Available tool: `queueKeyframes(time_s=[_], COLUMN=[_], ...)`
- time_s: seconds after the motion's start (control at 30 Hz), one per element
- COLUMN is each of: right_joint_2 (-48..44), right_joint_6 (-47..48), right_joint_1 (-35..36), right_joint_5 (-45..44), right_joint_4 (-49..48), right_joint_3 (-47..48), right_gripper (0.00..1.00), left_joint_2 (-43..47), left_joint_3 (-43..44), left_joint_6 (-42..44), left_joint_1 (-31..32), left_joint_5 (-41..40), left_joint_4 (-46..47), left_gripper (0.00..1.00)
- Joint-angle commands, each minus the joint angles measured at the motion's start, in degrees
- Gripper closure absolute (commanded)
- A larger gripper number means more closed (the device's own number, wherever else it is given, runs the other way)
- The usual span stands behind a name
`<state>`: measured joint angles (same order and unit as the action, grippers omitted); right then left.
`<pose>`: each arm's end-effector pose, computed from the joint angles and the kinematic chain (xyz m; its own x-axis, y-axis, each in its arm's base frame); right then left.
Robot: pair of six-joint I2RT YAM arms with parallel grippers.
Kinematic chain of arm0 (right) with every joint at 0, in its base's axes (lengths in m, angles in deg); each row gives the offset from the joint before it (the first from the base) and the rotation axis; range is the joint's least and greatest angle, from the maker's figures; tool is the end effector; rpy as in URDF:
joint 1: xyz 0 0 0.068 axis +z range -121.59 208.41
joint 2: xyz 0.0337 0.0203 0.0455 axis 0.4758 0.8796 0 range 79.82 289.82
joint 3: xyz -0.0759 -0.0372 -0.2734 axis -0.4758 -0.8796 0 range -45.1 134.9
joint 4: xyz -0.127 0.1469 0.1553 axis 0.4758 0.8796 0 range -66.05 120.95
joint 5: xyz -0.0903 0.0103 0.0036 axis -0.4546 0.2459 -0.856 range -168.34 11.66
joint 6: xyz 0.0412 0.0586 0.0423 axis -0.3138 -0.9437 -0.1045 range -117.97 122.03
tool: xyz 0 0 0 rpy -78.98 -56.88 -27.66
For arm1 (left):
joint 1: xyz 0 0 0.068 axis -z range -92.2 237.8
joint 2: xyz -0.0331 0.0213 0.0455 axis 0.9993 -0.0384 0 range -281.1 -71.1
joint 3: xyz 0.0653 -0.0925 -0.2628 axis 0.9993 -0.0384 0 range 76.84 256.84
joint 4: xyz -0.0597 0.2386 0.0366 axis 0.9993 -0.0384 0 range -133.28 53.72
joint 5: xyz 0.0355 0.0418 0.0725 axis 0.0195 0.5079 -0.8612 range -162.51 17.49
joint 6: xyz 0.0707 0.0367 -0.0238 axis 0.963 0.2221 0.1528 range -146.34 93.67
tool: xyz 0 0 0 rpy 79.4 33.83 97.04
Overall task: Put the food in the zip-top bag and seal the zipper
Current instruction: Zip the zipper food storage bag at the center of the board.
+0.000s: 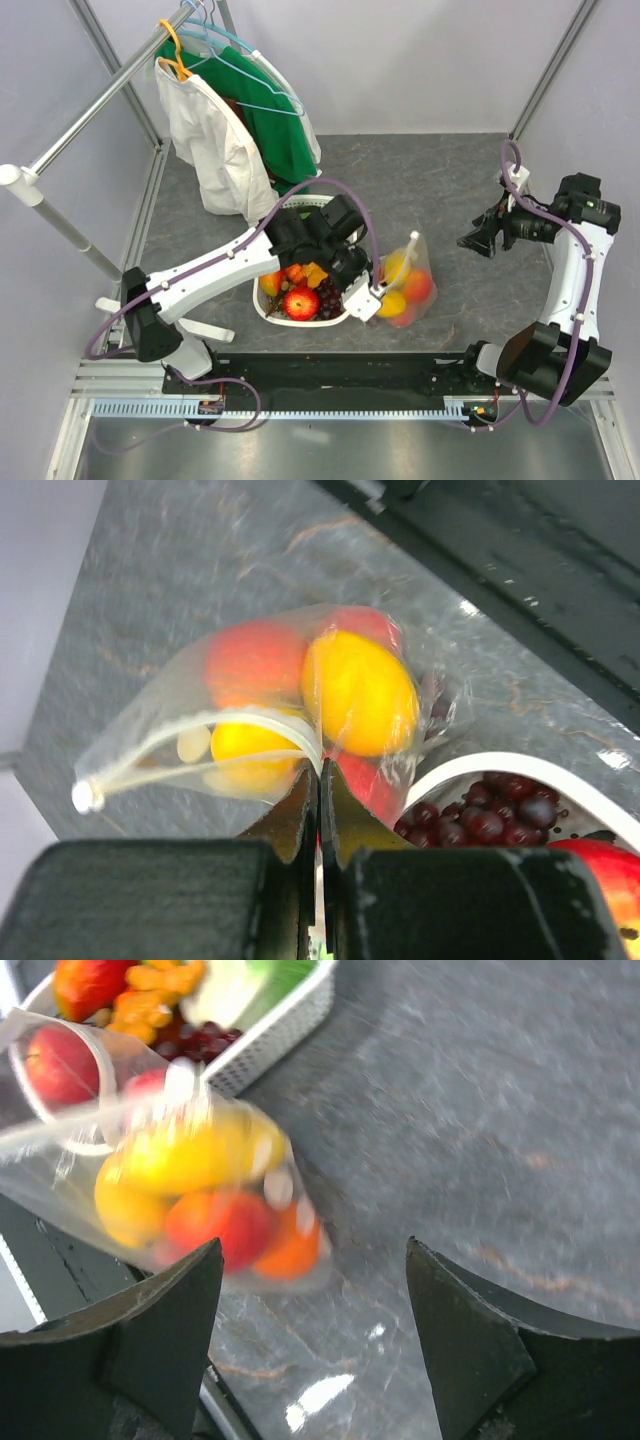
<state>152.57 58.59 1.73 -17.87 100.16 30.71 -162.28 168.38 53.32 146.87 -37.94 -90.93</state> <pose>0.2045 -0.0321 0.3459 -0.4679 -0.2252 -0.8546 -0.7159 0.6636 0.2170 0.1367 -0.3082 0.3441 0.7875 0.2619 -0.5579 0.5679 -0.6601 0.4916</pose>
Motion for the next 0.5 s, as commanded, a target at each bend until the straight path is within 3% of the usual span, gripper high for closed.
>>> queueKeyframes(time_s=[0.0, 0.2, 0.47], right_joint_2=[-0.24, -0.94, -10.95], right_joint_6=[12.87, 14.28, 13.06], right_joint_1=[3.55, 13.75, 14.72], right_joint_5=[10.1, 9.06, 0.45], right_joint_4=[7.2, 7.29, 7.29], right_joint_3=[-2.5, -5.58, -13.32], right_gripper=[0.18, 0.18, 0.18], left_joint_2=[4.95, 6.18, 8.64], left_joint_3=[-6.36, -8.23, -13.32], left_joint_6=[7.27, 5.33, 4.19], left_joint_1=[2.98, 4.65, 4.65], left_joint_5=[1.29, 0.41, -1.17], left_joint_4=[5.52, 6.4, 7.45], left_gripper=[0.98, 0.98, 0.98])
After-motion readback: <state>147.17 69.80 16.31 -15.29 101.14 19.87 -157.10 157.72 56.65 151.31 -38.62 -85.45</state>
